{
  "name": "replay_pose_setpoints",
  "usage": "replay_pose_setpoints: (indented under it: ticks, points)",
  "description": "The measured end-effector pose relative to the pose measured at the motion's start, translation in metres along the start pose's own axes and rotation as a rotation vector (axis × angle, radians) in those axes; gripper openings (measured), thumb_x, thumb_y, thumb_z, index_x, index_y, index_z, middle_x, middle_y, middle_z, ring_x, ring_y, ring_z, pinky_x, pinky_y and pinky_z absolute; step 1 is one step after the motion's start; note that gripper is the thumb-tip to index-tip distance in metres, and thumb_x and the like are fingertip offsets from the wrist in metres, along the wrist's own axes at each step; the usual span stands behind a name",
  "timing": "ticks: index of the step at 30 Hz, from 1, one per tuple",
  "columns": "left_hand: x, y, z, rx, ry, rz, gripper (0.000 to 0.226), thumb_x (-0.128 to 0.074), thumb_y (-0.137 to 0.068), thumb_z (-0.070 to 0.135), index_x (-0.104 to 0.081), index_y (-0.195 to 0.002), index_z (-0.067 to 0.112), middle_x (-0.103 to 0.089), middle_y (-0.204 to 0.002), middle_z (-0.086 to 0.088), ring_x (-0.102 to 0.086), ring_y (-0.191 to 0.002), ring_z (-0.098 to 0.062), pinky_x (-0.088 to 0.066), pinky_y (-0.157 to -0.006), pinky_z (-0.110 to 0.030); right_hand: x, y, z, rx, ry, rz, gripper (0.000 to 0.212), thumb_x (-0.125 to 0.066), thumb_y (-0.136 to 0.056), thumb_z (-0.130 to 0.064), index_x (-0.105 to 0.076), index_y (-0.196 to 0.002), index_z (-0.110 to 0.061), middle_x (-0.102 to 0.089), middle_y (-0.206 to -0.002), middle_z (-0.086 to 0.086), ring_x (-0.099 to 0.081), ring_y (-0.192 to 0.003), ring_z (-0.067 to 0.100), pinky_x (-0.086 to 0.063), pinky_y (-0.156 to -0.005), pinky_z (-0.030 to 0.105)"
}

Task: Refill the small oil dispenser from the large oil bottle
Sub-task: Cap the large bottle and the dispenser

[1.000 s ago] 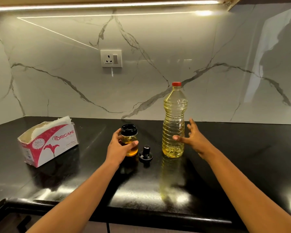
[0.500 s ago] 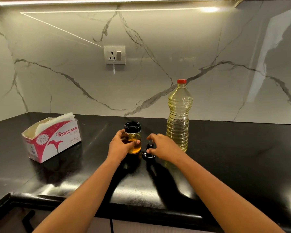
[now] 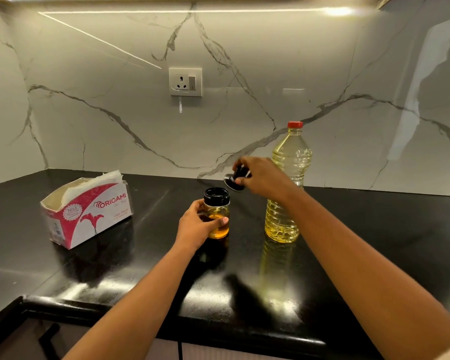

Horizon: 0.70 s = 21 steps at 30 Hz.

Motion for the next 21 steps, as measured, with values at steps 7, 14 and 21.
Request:
replay_pose_setpoints:
  ticks: [7,14,21]
  points:
    - [0.000,-0.001,-0.005,0.007,0.031,-0.019,0.070,-0.089,-0.062,0.031,-0.055,-0.123,0.026,-0.066,-0.115,0.005,-0.062,-0.105,-0.012,-0.050,-0.097,-0.037,-0.030,-0.035,-0.022,0.068,-0.034,-0.298,0.035,-0.059,-0.090,-0.011,-0.054,-0.124,-0.017,-0.058,-0.122,0.006,-0.056,-0.098,0.016,-0.054,-0.068,0.021]
    - [0.000,-0.002,-0.005,0.012,0.036,-0.021,0.066,-0.088,-0.062,0.031,-0.057,-0.121,0.025,-0.066,-0.113,0.006,-0.062,-0.105,-0.013,-0.050,-0.096,-0.036,-0.054,-0.039,-0.020,0.076,0.025,-0.364,0.037,-0.059,-0.090,-0.011,-0.055,-0.126,-0.017,-0.056,-0.125,0.008,-0.055,-0.101,0.019,-0.054,-0.070,0.022]
    - [0.001,-0.002,-0.006,0.020,0.025,-0.010,0.064,-0.088,-0.062,0.032,-0.060,-0.119,0.024,-0.067,-0.111,0.005,-0.062,-0.105,-0.013,-0.050,-0.097,-0.037,-0.051,-0.043,-0.031,0.146,0.296,-0.289,0.036,-0.064,-0.088,-0.023,-0.059,-0.122,-0.013,-0.061,-0.118,0.007,-0.057,-0.097,0.017,-0.047,-0.078,0.025]
Point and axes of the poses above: each hand's wrist, its own y-axis away from the middle knuckle, its own x-axis out of the back of the hand, z = x × y, the point moved 10 cm from there along -y, towards the middle knuckle
